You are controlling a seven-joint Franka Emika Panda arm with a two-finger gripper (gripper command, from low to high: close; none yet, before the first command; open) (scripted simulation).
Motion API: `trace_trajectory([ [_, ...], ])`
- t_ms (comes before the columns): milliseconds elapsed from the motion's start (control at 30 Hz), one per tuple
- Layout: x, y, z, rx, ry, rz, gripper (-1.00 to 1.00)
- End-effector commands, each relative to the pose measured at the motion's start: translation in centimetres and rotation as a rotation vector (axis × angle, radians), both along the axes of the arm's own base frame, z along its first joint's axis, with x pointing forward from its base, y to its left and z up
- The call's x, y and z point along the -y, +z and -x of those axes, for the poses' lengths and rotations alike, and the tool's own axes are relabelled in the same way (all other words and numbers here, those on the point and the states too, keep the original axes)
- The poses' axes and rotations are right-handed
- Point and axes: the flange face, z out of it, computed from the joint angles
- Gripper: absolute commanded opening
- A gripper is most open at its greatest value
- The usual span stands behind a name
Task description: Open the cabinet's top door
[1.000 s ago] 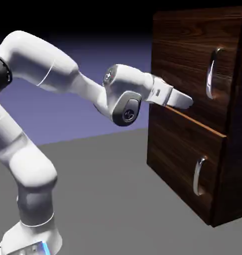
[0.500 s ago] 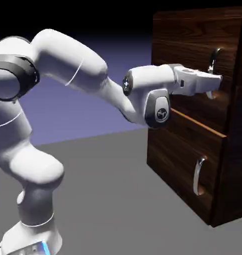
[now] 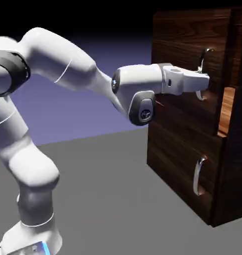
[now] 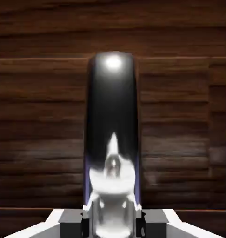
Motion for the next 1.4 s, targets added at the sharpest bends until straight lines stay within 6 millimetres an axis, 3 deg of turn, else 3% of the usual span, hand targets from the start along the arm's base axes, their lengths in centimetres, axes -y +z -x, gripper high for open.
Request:
trace_trajectory([
  [0, -0.2, 0.0, 0.5, 0.0, -0.011, 0.0, -1.0],
  [167, -0.8, 0.0, 1.8, 0.0, -0.04, 0.001, -1.0],
  [533, -0.9, -0.1, 2.0, -0.001, -0.047, 0.002, -1.0],
  [733, -2.9, -0.1, 5.7, 0.002, -0.138, 0.002, -1.0],
  [1033, -3.1, 0.0, 6.1, 0.0, -0.145, 0.0, -1.0],
  [1367, -5.0, 0.0, 8.9, 0.001, -0.216, 0.0, -1.0],
])
